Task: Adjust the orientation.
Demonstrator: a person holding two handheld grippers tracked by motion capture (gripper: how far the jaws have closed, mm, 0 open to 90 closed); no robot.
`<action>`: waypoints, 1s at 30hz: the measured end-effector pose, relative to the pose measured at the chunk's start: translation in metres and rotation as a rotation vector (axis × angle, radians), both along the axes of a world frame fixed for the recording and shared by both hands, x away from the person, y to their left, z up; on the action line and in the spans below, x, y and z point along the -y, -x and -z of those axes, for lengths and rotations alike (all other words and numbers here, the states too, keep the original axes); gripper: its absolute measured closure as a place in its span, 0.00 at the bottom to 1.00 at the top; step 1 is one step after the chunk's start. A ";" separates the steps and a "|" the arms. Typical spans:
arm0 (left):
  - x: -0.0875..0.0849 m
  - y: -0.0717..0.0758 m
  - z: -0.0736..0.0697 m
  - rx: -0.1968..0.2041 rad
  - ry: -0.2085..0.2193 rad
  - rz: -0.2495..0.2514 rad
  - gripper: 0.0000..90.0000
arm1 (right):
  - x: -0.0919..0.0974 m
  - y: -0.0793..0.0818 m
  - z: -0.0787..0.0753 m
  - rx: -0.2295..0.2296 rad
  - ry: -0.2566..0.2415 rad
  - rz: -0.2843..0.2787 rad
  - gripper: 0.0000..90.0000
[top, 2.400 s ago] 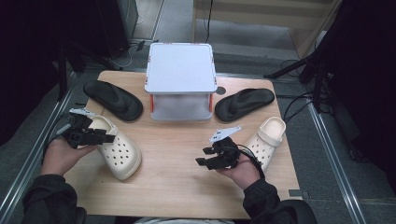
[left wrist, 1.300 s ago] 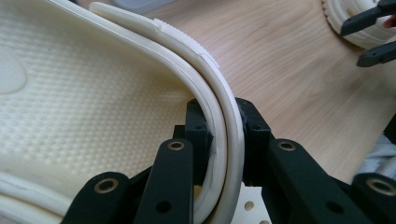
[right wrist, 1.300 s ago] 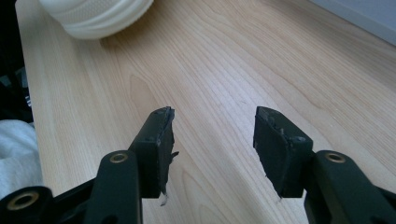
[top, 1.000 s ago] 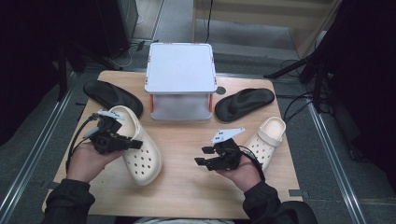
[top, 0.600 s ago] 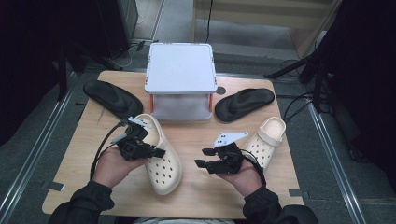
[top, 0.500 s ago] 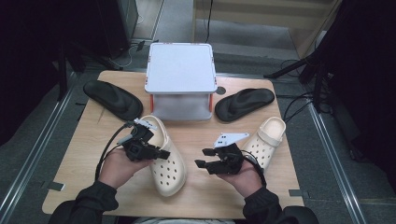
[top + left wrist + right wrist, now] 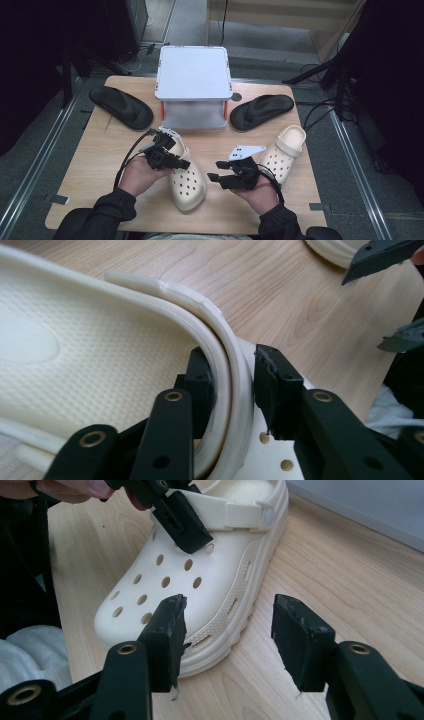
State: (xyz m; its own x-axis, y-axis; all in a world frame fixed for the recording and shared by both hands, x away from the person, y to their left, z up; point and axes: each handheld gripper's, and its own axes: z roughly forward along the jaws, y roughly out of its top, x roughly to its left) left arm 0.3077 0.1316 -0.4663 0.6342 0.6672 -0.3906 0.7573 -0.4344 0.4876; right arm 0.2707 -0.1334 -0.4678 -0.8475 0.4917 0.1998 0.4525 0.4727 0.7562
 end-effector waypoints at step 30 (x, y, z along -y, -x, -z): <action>-0.054 -0.058 -0.014 0.145 -0.091 0.079 1.00 | -0.052 0.039 0.001 -0.074 -0.029 -0.044 0.96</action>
State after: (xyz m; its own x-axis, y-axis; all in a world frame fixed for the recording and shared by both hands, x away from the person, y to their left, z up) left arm 0.3653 0.1854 -0.4523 0.7312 0.6417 -0.2314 0.6438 -0.5370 0.5452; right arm 0.2320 -0.0810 -0.4685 -0.8503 0.4478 0.2764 0.4873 0.4718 0.7348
